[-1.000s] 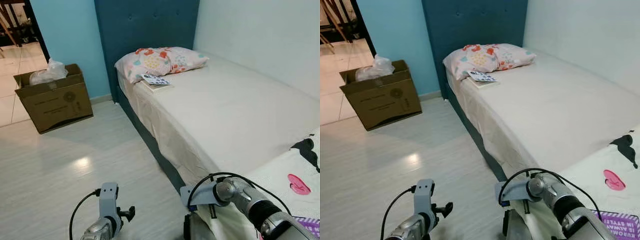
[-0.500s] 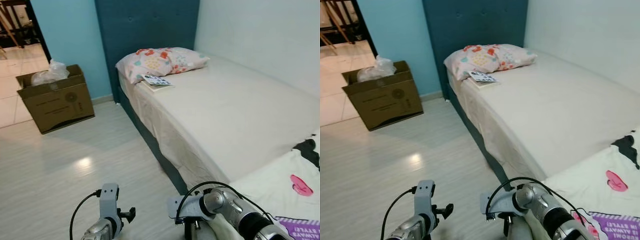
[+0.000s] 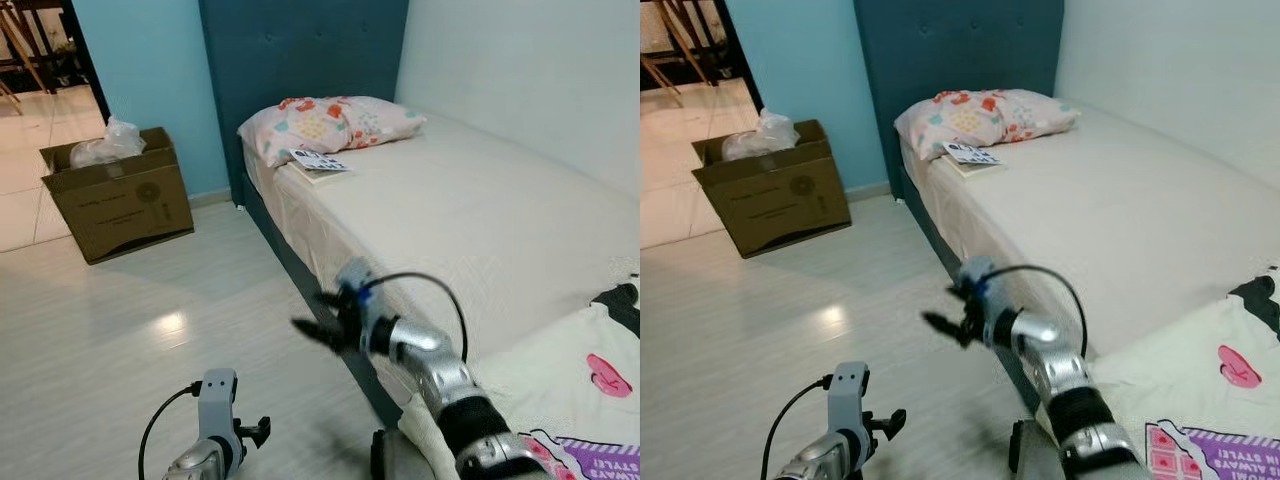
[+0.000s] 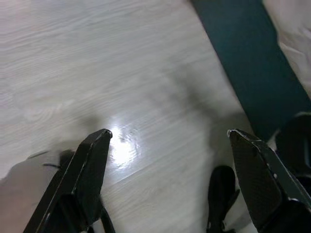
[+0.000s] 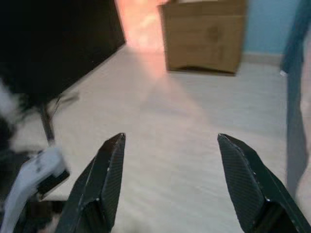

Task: Clean up the room

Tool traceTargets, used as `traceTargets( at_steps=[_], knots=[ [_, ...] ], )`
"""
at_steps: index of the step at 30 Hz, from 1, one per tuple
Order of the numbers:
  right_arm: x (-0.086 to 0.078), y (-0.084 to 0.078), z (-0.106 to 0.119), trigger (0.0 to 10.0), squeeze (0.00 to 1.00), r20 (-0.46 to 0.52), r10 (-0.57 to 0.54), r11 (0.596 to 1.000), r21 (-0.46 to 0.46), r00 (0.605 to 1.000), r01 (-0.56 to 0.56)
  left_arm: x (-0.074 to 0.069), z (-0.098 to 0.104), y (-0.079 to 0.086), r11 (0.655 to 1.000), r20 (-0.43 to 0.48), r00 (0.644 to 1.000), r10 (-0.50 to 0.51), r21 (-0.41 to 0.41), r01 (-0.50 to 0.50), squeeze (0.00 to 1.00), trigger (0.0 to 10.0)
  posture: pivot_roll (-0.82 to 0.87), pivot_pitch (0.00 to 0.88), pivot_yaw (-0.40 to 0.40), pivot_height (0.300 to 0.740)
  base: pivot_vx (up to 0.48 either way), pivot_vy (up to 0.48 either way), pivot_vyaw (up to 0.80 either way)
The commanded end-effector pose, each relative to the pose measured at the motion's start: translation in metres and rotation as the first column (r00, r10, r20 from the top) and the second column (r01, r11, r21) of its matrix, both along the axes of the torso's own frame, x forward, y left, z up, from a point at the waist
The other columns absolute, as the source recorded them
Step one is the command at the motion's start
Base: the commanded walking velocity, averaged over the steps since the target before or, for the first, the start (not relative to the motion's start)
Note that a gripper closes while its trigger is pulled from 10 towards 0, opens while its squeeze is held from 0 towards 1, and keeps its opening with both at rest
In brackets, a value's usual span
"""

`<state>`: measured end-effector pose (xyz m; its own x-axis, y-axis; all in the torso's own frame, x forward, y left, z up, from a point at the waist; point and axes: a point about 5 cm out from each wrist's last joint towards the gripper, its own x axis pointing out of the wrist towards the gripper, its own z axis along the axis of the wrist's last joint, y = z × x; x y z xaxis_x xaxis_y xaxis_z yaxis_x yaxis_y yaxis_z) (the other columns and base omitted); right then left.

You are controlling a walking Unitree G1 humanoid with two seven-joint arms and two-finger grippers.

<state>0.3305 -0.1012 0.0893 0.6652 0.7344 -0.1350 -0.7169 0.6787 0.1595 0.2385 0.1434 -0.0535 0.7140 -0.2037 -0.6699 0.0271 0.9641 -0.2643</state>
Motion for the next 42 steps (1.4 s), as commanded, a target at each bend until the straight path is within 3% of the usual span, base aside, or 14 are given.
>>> traceTargets(
  at_steps=[1, 5, 9, 18, 26, 42],
  knots=[
    [-0.005, -0.004, -0.015, 10.0, 0.00, -0.073, -0.060, 0.997, 0.038, 0.996, 0.063, 0.005, 0.003, 0.005, 1.000, 0.015, 1.000, 0.027, 0.005, -0.027, 0.00, 10.0, -0.01, 0.000, -0.033, 0.510, 0.000, 0.000, 0.00],
    [-0.027, -0.006, -0.056, 10.0, 0.00, -0.230, -0.193, 0.975, 0.061, 0.954, 0.212, 0.018, 0.013, 0.012, 0.997, 0.057, 0.995, 0.077, 0.006, -0.078, 0.00, 10.0, -0.01, 0.000, -0.019, 0.530, 0.000, 0.000, 0.00],
    [-0.038, -0.004, -0.068, 10.0, 0.00, -0.280, -0.203, 0.971, 0.067, 0.938, 0.230, 0.025, 0.018, 0.015, 0.996, 0.074, 0.993, 0.089, 0.009, -0.090, 0.00, 10.0, -0.01, 0.000, -0.014, 0.545, 0.000, 0.000, 0.00],
    [-0.036, -0.002, -0.069, 10.0, 0.00, -0.297, -0.220, 0.964, 0.078, 0.929, 0.254, 0.035, 0.026, 0.014, 0.993, 0.095, 0.988, 0.121, -0.006, -0.121, 0.00, 10.0, 0.00, 0.000, -0.012, 0.579, 0.000, 0.000, 0.00],
    [-0.037, 0.002, -0.073, 10.0, 0.00, -0.303, -0.222, 0.967, 0.057, 0.927, 0.250, 0.025, 0.017, 0.015, 0.990, 0.039, 0.989, 0.142, 0.012, -0.142, 0.00, 10.0, 0.00, 0.000, -0.009, 0.618, -0.032, 0.000, 0.00],
    [-0.042, 0.005, -0.080, 10.0, 0.00, -0.318, -0.222, 0.967, 0.050, 0.922, 0.250, 0.018, 0.012, 0.018, 0.992, 0.030, 0.992, 0.125, 0.029, -0.125, 0.00, 10.0, 0.00, 0.000, -0.002, 0.686, -0.066, 0.000, 0.00]
  ],
)
